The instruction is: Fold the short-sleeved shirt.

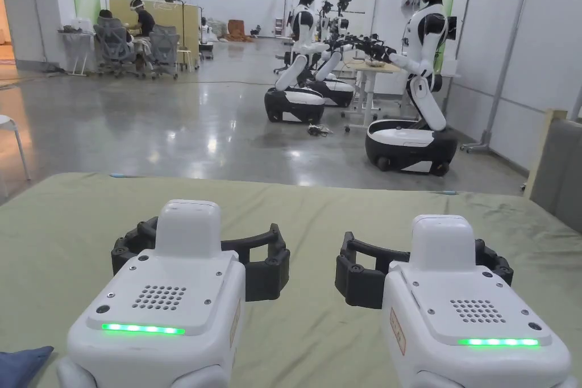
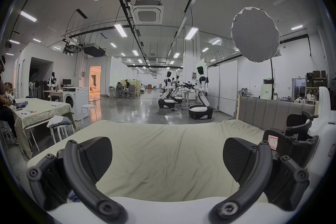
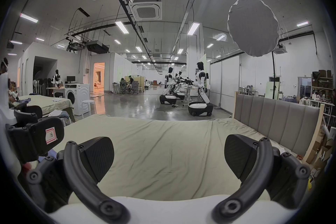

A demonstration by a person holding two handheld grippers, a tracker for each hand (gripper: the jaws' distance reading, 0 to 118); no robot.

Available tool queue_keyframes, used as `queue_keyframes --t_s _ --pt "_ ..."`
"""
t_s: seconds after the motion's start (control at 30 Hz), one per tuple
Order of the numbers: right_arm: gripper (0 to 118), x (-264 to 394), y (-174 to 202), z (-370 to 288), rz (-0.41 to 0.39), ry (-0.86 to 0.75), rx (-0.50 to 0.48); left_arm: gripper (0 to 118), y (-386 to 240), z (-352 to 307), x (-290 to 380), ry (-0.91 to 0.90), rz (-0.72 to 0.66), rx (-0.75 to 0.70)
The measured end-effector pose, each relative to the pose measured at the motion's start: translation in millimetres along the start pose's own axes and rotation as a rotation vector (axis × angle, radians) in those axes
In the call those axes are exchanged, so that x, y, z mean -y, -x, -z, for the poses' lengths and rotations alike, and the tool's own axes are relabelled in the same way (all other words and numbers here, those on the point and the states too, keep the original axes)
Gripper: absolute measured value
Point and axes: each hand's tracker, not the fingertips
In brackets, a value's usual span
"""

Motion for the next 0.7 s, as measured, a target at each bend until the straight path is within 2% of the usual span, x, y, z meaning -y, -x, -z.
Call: queue_keyframes --t_s 0.27,0.43,0.57,0.63,0.67,0.7 --pt "118 -1.0 -7.8 -1.5 0.059 0.021 -0.057 118 1.8 -0.7 0.8 0.005 -0.009 -0.002" --pt "118 -0.8 -6.2 -5.0 0.055 0.009 -0.058 118 4.0 -1.5 -0.3 0.001 -0.022 -0.002" --pt "118 -3.4 -8.7 -7.0 0.089 0.018 -0.085 118 5.1 -2.1 -0.7 0.0 -0.023 -0.006" --pt "118 -4.0 -8.5 -6.5 0.095 -0.001 -0.048 118 5.8 -2.3 -0.2 0.001 -0.028 -0.005" --pt "118 -4.3 -8.2 -4.4 0.109 -0.027 0.04 118 6.0 -2.3 0.1 0.002 -0.03 -0.006" --pt "118 -4.1 -8.7 -2.3 0.103 -0.035 0.063 118 6.1 -2.3 0.4 0.003 -0.03 -0.007"
